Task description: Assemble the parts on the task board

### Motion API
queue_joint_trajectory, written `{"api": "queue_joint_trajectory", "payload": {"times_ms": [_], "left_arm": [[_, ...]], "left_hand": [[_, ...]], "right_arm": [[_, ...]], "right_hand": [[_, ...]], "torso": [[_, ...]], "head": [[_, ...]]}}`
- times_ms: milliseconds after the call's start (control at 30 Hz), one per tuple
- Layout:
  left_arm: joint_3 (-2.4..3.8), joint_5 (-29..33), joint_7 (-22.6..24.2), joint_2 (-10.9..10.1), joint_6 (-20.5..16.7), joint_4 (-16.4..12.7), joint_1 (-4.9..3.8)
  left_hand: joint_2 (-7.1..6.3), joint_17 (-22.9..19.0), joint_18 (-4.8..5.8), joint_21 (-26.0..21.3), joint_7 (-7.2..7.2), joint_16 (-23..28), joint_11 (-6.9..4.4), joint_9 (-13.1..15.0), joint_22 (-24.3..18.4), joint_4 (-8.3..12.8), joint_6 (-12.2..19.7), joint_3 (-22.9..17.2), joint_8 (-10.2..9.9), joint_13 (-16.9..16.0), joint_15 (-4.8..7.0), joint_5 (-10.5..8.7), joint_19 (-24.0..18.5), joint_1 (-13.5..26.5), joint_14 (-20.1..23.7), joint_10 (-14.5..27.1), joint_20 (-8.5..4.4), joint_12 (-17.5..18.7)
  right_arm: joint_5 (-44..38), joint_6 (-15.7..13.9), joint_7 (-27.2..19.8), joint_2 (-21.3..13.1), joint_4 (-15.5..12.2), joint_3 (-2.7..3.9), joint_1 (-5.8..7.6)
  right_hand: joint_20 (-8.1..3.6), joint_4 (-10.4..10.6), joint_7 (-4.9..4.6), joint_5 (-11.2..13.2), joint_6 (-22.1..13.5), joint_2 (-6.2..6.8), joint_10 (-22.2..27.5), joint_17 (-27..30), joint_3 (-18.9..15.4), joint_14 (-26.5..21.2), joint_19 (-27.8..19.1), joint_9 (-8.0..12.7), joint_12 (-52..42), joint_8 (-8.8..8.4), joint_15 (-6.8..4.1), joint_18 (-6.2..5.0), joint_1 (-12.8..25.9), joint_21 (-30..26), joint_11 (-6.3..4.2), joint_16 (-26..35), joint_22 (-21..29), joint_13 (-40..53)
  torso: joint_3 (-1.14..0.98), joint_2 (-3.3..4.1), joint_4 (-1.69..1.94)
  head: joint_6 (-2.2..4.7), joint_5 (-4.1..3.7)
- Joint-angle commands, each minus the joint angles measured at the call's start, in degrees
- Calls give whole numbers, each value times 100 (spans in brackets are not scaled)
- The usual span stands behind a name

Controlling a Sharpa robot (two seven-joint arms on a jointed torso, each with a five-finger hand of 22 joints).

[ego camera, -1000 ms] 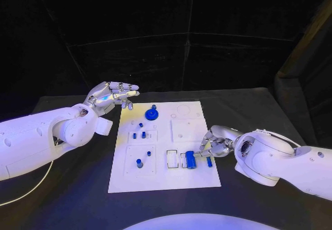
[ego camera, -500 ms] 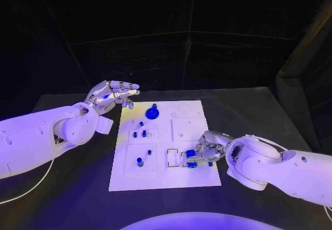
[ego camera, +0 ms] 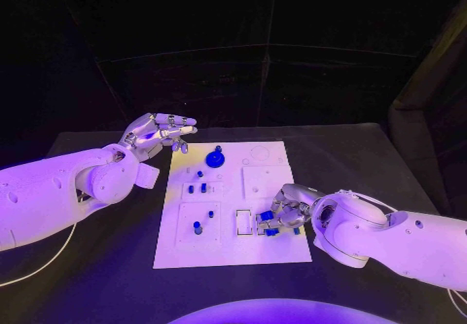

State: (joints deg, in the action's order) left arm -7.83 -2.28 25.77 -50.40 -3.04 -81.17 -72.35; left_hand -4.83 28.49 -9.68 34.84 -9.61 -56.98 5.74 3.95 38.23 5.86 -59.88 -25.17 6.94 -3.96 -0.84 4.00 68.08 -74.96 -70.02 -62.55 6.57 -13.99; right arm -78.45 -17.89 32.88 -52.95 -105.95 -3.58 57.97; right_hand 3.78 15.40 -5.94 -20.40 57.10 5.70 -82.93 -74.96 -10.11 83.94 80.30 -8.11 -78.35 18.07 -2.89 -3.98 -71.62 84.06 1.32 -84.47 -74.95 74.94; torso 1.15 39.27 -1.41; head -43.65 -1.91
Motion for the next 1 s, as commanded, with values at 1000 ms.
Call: {"api": "queue_joint_trajectory", "payload": {"times_ms": [1000], "left_arm": [[-7, 20, -57, 13, 154, -3, -9]], "left_hand": [[1, -10, -78, -35, -14, 30, 0, -5, -7, 32, -2, 11, 28, 5, 11, 6, 11, -40, 42, 18, -23, -41]], "right_arm": [[1015, -554, -69, -163, -515, -42, -24]], "right_hand": [[-156, 57, 263, -524, 543, -425, -175, -127, -230, 360, 135, -349, -73, 357, -154, 103, 61, 75, -224, -36, -156, 426]], "torso": [[17, 2, 5]], "head": [[23, 44]]}}
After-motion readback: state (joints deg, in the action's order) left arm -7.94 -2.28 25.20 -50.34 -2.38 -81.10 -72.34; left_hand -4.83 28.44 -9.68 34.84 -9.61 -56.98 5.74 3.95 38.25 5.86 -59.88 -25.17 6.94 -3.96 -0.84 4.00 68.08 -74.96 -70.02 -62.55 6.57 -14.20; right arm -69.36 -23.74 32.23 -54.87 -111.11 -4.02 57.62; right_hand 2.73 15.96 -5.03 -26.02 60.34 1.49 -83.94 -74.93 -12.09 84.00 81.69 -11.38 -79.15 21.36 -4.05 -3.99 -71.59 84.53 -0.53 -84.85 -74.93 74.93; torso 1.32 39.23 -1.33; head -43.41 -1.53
